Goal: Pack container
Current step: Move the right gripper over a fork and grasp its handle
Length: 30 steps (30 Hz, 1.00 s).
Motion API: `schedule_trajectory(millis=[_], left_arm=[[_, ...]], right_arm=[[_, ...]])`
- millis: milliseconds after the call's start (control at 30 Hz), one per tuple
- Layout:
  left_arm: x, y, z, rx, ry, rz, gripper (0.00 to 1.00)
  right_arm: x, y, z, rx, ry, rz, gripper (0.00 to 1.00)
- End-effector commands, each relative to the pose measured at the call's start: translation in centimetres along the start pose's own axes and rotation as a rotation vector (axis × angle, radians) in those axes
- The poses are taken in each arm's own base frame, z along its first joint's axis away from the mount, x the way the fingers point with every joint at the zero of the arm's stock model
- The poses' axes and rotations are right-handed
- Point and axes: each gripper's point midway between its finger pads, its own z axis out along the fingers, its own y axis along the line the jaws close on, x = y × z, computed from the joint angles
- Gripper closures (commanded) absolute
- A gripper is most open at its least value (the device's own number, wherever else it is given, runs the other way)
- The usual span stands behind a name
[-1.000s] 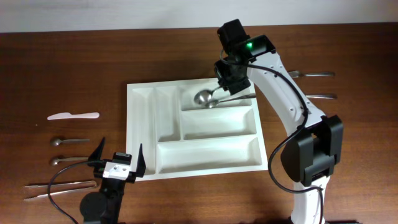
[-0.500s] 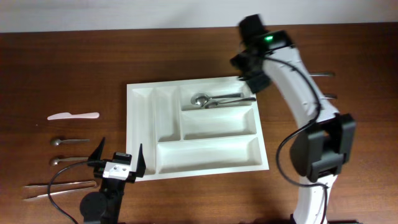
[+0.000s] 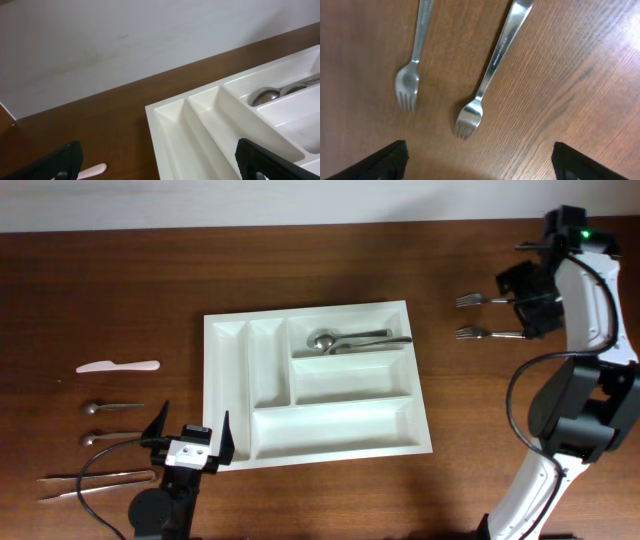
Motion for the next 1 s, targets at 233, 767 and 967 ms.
schedule_trajectory(millis=[233, 767, 967], left_arm=[[0.3, 0.2, 0.0, -0.015, 0.005, -0.003, 0.01], [0.3, 0.2, 0.0, -0.015, 0.004, -0.003, 0.01], [0.3, 0.2, 0.0, -0.015, 0.005, -0.003, 0.01]], right_arm=[[1.2, -0.1, 4.3, 0.018, 0.131, -0.084, 0.1], [-1.2, -2.0, 5.6, 0.074, 0.091, 0.118, 0.12], [-1.7, -3.0, 5.6, 0.122, 0.054, 0.115, 0.12]])
